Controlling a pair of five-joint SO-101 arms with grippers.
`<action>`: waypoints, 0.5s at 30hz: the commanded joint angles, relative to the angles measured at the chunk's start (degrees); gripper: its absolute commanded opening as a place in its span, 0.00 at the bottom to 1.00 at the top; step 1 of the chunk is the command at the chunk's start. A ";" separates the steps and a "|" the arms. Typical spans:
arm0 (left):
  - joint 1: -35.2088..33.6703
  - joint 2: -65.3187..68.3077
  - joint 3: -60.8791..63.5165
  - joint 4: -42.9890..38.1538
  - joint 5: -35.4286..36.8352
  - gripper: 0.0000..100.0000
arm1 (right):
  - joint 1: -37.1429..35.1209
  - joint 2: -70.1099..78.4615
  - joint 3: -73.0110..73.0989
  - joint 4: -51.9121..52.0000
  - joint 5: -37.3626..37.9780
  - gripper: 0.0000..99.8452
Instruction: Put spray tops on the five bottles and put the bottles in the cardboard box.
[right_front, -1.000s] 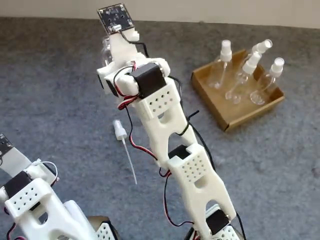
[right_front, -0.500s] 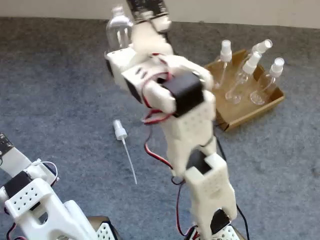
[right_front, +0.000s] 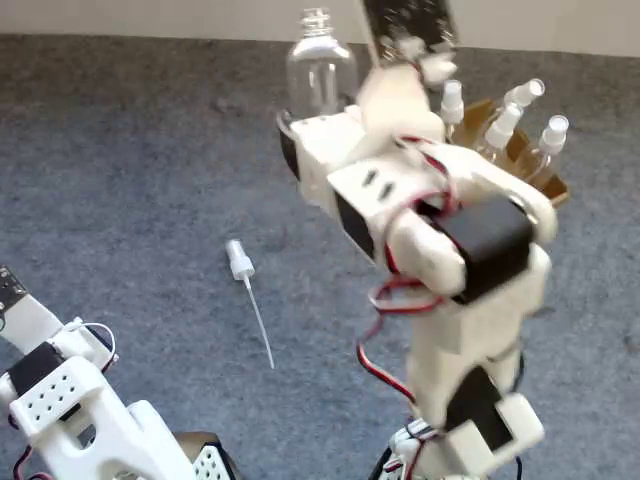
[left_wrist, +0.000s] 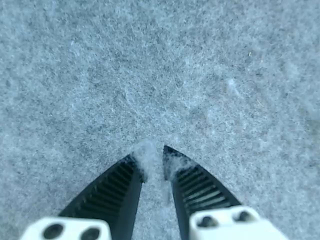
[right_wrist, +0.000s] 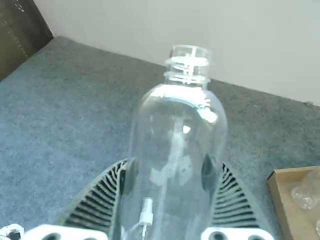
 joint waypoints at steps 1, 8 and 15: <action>1.10 0.04 -0.31 -1.23 -0.35 0.00 | 0.75 -8.92 7.96 0.92 0.53 0.10; 1.10 0.04 -0.22 -1.23 -0.35 0.00 | 0.66 -20.26 24.40 0.84 0.62 0.10; 1.10 0.04 -0.22 -1.23 -0.35 0.00 | 0.84 -25.45 40.84 -4.44 0.62 0.10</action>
